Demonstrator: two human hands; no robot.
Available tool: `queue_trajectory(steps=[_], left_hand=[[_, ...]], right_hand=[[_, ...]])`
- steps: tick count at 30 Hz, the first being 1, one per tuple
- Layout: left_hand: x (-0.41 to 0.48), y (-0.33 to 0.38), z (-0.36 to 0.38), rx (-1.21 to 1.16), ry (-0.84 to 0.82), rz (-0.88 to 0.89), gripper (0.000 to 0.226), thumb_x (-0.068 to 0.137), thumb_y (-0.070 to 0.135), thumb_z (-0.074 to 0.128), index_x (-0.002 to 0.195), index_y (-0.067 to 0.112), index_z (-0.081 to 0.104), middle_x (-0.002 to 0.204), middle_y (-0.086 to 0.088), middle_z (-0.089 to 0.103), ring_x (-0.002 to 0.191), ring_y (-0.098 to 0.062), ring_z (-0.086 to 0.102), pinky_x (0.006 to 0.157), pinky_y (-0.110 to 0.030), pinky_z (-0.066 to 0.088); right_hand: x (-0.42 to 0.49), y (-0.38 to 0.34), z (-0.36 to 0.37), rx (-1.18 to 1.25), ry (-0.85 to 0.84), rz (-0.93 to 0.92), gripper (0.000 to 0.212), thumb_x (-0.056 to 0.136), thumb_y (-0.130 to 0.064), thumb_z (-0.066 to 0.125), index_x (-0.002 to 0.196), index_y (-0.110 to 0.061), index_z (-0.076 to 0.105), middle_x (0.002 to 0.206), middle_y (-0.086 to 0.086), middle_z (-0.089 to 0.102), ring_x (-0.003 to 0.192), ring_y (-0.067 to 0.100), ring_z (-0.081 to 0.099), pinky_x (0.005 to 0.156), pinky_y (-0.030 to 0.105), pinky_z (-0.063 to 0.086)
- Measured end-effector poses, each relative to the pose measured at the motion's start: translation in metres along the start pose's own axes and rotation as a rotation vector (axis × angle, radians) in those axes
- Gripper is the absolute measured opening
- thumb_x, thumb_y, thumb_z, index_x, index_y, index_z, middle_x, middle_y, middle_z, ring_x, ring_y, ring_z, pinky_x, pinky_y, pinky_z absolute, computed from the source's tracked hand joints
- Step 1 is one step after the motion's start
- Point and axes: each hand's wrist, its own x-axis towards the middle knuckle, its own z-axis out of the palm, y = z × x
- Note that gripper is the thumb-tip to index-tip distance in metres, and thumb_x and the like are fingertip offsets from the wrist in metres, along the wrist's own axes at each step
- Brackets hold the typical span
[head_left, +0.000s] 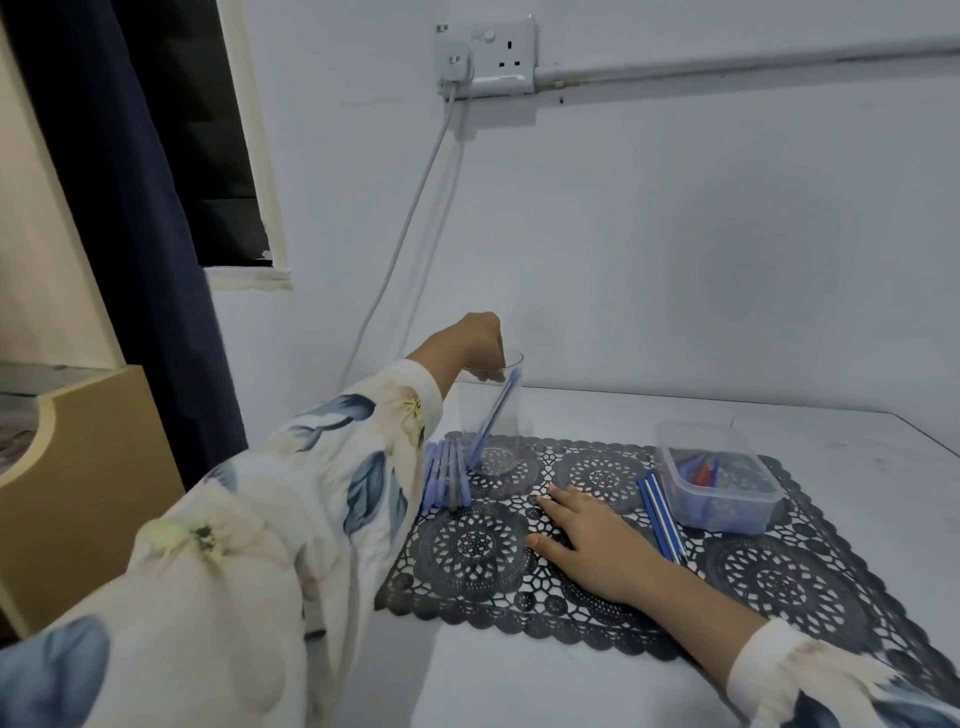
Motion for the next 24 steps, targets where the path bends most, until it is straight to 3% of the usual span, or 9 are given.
queue_trajectory(steps=[4, 6, 9, 12, 17, 21, 24], left_hand=[[0.008, 0.001, 0.005, -0.037, -0.099, -0.025, 0.017, 0.07, 0.008, 0.074, 0.083, -0.002, 0.071, 0.071, -0.009, 0.072, 0.069, -0.016, 0.071, 0.08, -0.035, 0.057], [0.01, 0.002, 0.005, -0.041, -0.144, -0.026, 0.004, 0.07, 0.005, 0.069, 0.073, 0.004, 0.071, 0.068, -0.006, 0.072, 0.07, -0.016, 0.071, 0.082, -0.036, 0.056], [0.008, 0.006, 0.006, -0.064, -0.176, -0.007, 0.028, 0.077, 0.002, 0.058, 0.054, 0.014, 0.068, 0.071, -0.006, 0.073, 0.073, -0.019, 0.071, 0.082, -0.036, 0.056], [0.007, 0.006, 0.007, -0.092, -0.194, 0.011, 0.028, 0.078, 0.002, 0.051, 0.059, 0.011, 0.069, 0.082, -0.01, 0.073, 0.077, -0.023, 0.071, 0.083, -0.036, 0.056], [0.006, 0.005, 0.009, -0.11, -0.094, 0.037, 0.023, 0.082, 0.004, 0.052, 0.065, 0.002, 0.067, 0.048, 0.0, 0.064, 0.061, -0.02, 0.065, 0.076, -0.03, 0.057], [0.008, -0.001, 0.012, -0.103, 0.021, 0.082, 0.021, 0.081, 0.005, 0.056, 0.065, -0.001, 0.068, 0.061, -0.012, 0.067, 0.058, -0.019, 0.065, 0.073, -0.029, 0.057], [0.006, -0.006, 0.008, -0.211, 0.174, 0.135, 0.027, 0.082, 0.007, 0.061, 0.056, 0.007, 0.057, 0.056, -0.009, 0.06, 0.051, -0.012, 0.062, 0.059, -0.018, 0.048]], right_hand=[[0.0, 0.0, -0.001, -0.004, -0.001, -0.001, 0.068, 0.093, -0.058, 0.03, 0.149, -0.02, 0.018, 0.156, -0.001, 0.011, 0.143, 0.015, 0.007, 0.116, 0.033, 0.008], [0.001, 0.0, -0.001, 0.002, -0.005, -0.001, 0.068, 0.093, -0.058, 0.03, 0.149, -0.02, 0.017, 0.156, -0.001, 0.01, 0.143, 0.016, 0.006, 0.116, 0.033, 0.007], [0.001, 0.001, 0.0, 0.003, -0.009, 0.001, 0.068, 0.093, -0.058, 0.029, 0.149, -0.021, 0.016, 0.156, -0.001, 0.01, 0.143, 0.016, 0.004, 0.116, 0.033, 0.005], [0.0, 0.001, 0.0, 0.001, -0.009, 0.0, 0.069, 0.093, -0.059, 0.029, 0.149, -0.021, 0.017, 0.156, -0.001, 0.01, 0.143, 0.015, 0.004, 0.116, 0.033, 0.005], [0.0, 0.001, -0.001, -0.007, -0.008, -0.003, 0.068, 0.093, -0.059, 0.029, 0.149, -0.021, 0.017, 0.156, -0.001, 0.01, 0.143, 0.015, 0.006, 0.116, 0.034, 0.006], [0.0, 0.001, -0.001, -0.01, -0.011, -0.003, 0.068, 0.093, -0.059, 0.028, 0.149, -0.021, 0.017, 0.156, -0.001, 0.01, 0.143, 0.015, 0.007, 0.115, 0.033, 0.006], [-0.001, 0.0, -0.002, -0.01, -0.016, -0.001, 0.068, 0.093, -0.058, 0.028, 0.149, -0.02, 0.017, 0.156, -0.001, 0.01, 0.143, 0.015, 0.007, 0.116, 0.034, 0.007]])
